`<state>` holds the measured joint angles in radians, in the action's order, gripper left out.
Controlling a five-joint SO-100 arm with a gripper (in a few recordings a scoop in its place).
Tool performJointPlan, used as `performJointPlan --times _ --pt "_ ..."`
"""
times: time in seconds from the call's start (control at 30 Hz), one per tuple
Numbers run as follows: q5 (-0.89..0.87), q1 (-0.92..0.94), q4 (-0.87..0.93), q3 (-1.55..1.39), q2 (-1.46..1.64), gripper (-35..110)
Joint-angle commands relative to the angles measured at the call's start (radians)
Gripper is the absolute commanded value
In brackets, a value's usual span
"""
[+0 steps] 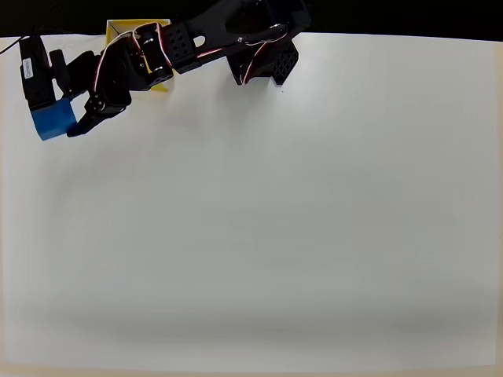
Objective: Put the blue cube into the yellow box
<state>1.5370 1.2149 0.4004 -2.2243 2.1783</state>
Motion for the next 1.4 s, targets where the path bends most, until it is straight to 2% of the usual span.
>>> performJointPlan --times 0.0,0.23,0.47,0.9,1.37 --pt "0.011 0.132 0.034 -0.046 0.213 15" --pt "0.005 0.279 0.072 -0.164 0.313 14" --pt "0.003 0.344 0.132 -0.288 0.405 14" --pt "0.048 0.356 0.298 -0.497 0.595 14" --pt "0.009 0.357 0.417 -0.537 0.657 13"
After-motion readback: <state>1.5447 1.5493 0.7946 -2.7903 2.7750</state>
